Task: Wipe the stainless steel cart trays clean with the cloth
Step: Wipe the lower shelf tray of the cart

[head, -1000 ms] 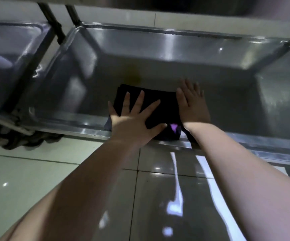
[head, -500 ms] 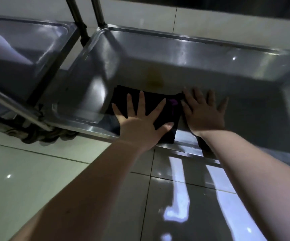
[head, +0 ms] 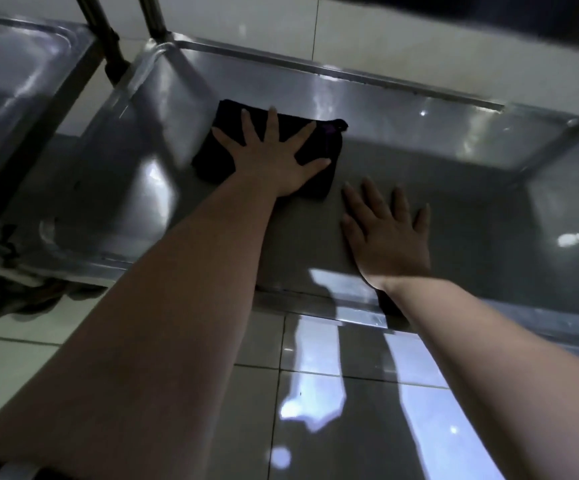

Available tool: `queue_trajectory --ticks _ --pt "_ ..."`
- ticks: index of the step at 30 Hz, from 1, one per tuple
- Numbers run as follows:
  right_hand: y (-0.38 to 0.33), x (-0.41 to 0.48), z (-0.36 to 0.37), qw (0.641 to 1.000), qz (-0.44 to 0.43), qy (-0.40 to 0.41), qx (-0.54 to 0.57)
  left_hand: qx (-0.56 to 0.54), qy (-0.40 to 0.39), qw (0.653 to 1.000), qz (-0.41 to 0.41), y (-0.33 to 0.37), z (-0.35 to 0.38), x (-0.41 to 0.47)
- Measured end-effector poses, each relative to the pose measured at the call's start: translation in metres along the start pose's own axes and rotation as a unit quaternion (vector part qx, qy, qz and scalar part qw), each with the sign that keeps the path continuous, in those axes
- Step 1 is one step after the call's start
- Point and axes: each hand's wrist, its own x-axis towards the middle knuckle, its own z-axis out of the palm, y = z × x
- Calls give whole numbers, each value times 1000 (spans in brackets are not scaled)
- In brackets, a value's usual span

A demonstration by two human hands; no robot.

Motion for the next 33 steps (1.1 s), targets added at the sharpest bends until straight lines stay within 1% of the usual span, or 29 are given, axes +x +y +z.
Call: queue_trajectory --ticks 3,6,9,11,13,15,16,19,21,24,26,28,29,32,33 --pt "1 -1 -1 1000 4 -2 8 9 0 1000 13 -2 2 -24" --pt "-1 -4 -4 1000 2 -4 11 12 0 999 38 -17 17 -82" --pt "-1 -7 -3 1000 3 -9 10 20 34 998 44 -36 33 -147" --pt "-6 -6 -4 999 20 -3 28 22 49 998 31 -41 36 -166" --pt "-21 3 -6 996 32 18 82 23 46 998 23 -40 35 -167" --pt "-41 15 -8 990 2 40 138 24 45 999 18 -37 33 -167" --pt "-50 20 -8 989 -17 41 139 21 50 998 17 -37 33 -168" --pt "-55 24 -3 995 -34 27 89 6 52 999 -1 -55 33 -174" --pt "-52 22 0 996 -43 22 75 1 36 999 -29 -83 27 -176" --pt "-53 20 0 997 -63 12 35 24 21 996 -79 -127 16 -179" --pt "-54 22 0 998 -58 -8 -3 31 25 995 -94 -138 14 -179" --pt "-61 26 -3 999 -34 -31 -4 30 15 996 -87 -136 14 -179" --pt "-70 27 -5 999 -30 -24 16 28 11 996 -83 -133 14 -179" --pt "-111 25 -5 994 -92 49 32 21 14 997 -78 -133 14 -179" --pt "-120 24 -3 994 -97 46 29 22 18 997 -76 -133 15 -181"
